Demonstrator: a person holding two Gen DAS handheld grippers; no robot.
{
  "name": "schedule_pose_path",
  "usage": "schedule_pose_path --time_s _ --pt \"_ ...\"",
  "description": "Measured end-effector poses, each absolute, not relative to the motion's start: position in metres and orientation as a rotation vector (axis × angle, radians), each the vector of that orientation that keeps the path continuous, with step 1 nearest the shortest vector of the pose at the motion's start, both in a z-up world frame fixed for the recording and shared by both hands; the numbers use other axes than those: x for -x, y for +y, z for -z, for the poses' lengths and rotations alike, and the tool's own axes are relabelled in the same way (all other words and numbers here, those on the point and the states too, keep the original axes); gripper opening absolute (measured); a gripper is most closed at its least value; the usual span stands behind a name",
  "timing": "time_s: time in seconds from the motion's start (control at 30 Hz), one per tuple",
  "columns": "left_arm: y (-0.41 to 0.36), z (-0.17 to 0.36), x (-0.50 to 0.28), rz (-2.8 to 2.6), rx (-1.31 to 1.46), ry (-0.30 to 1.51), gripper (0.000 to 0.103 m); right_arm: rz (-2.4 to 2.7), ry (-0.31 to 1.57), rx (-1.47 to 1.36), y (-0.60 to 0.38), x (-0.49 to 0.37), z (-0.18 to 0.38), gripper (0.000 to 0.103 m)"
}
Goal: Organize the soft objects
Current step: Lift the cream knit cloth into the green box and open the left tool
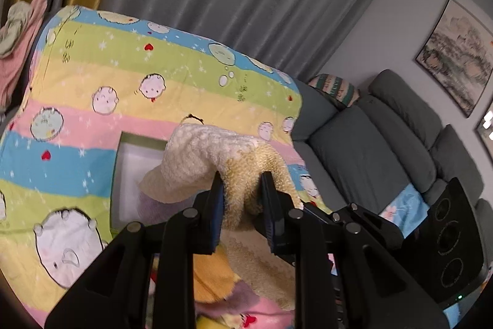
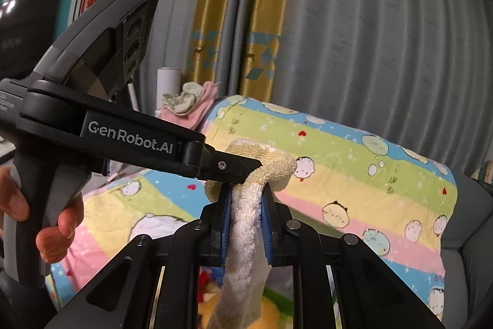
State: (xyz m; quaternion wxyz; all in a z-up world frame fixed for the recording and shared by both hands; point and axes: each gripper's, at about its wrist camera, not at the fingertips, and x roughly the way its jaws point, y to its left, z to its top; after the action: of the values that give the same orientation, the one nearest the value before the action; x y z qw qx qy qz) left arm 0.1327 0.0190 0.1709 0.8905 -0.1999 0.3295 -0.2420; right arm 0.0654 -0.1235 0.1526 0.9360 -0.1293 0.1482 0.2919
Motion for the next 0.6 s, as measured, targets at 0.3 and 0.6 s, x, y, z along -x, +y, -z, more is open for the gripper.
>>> schedule_pose_path --time_s 0.3,0.6 --pt "0.0 -0.14 -0.194 0.412 0.337 0.727 0.019 -0.592 0.358 0.225 -0.129 -0.135 -0.116 0.019" --pt "-0.008 -0.091 -0.238 0.382 0.34 0.814 0.019 -0.57 0.452 0.207 -0.131 -0.181 -0.072 0.019"
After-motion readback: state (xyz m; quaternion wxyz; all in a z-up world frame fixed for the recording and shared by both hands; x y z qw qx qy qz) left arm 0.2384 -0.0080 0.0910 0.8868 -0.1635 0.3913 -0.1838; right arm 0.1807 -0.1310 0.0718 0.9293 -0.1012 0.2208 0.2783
